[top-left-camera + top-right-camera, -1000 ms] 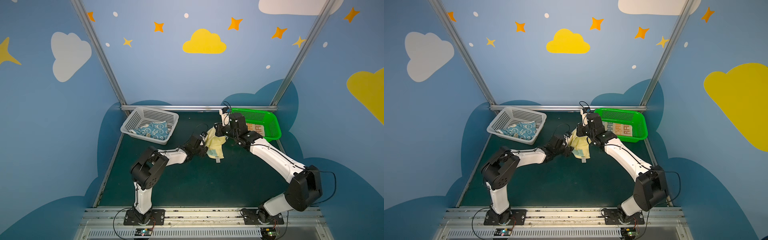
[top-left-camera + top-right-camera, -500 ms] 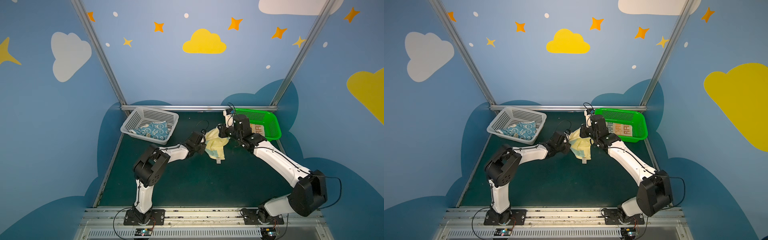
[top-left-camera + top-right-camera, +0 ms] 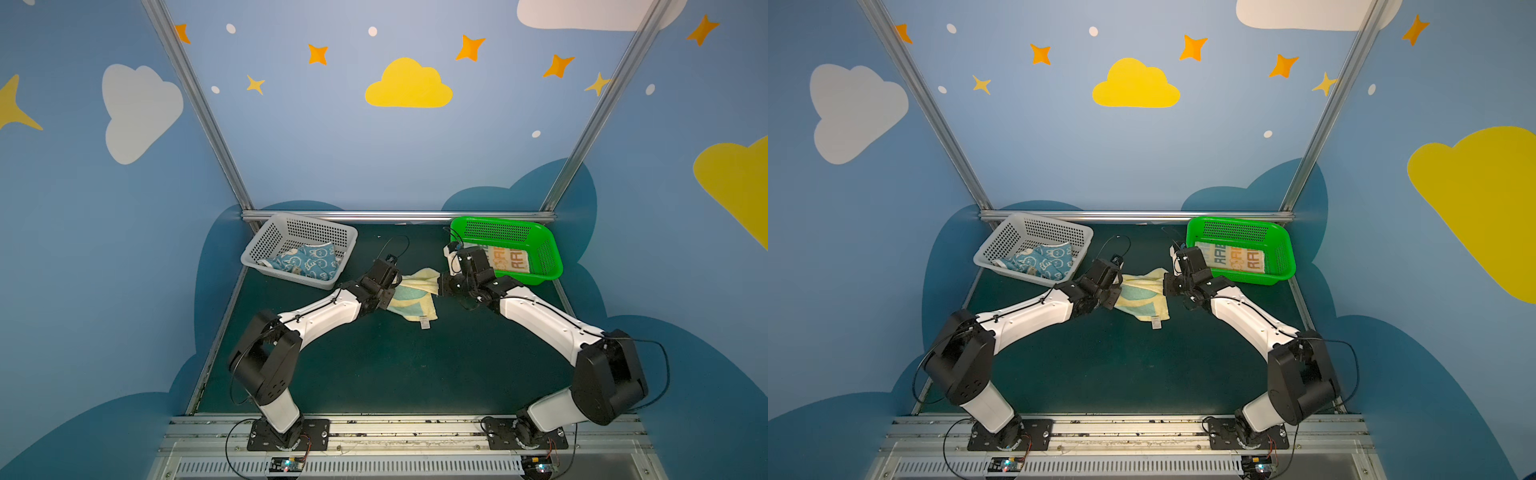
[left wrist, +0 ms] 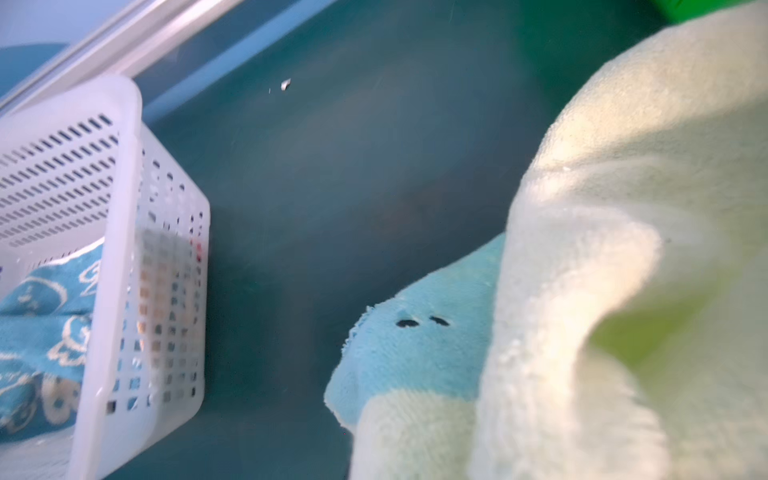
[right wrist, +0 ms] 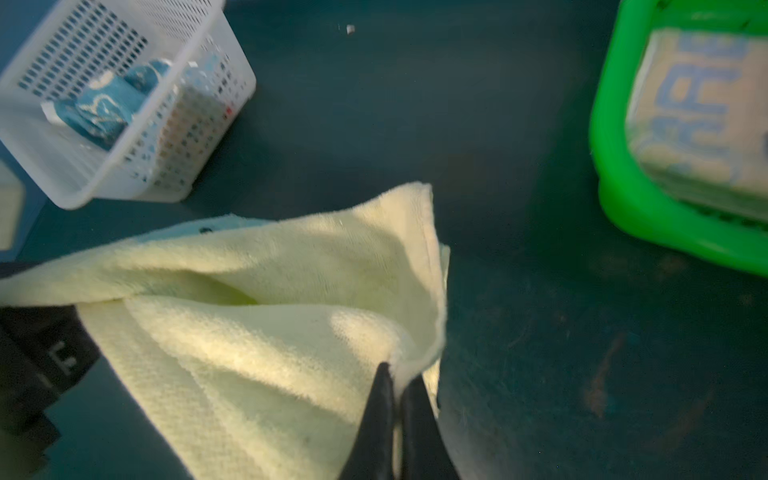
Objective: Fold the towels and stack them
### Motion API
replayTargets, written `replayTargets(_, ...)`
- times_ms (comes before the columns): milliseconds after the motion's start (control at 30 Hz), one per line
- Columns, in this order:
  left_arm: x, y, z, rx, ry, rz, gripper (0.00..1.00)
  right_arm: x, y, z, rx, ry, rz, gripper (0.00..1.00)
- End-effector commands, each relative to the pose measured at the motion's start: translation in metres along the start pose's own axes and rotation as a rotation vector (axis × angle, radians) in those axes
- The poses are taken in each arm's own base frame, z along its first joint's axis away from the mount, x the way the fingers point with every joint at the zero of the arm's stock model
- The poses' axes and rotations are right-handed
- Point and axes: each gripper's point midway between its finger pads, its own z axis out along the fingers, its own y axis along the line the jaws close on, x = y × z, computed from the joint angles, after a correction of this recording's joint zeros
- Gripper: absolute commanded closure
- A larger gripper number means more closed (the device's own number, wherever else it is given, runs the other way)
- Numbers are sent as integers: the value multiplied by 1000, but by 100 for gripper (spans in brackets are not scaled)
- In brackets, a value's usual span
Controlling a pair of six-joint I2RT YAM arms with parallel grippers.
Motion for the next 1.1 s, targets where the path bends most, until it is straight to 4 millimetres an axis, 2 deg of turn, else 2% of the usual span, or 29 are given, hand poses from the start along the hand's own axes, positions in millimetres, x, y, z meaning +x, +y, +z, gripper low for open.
replayTargets(0,27,4,8,-48,104,45,96,34,-5,19,2,160,32,100)
replayTargets(100,33,-4,18,-41,152,55,96,43,-1,34,-37,197,16,99)
replayTargets(200,38,-12,27,-26,185,49,96,45,5,44,-83,193,-12,90)
replayTargets(333,39,-19,33,1,207,45,96,40,9,46,-117,165,-67,76)
replayTargets(433,40,-21,36,5,221,49,96,33,7,41,-98,133,-133,66)
replayTargets(567,43,-23,38,33,249,42,95,18,4,28,-74,56,-267,63)
replayTargets(700,42,-25,35,93,309,-19,95,-2,4,8,-47,-103,-436,61)
replayTargets(800,38,-29,32,135,338,-52,94,-12,7,-4,-37,-211,-582,54)
replayTargets(900,31,-35,29,171,352,-71,93,-6,15,-6,-46,-269,-807,52)
replayTargets(967,27,-37,28,185,356,-81,93,6,25,-4,-93,-292,-953,51)
replayTargets(1067,20,-40,24,209,357,-94,92,21,38,0,-149,-304,-1018,51)
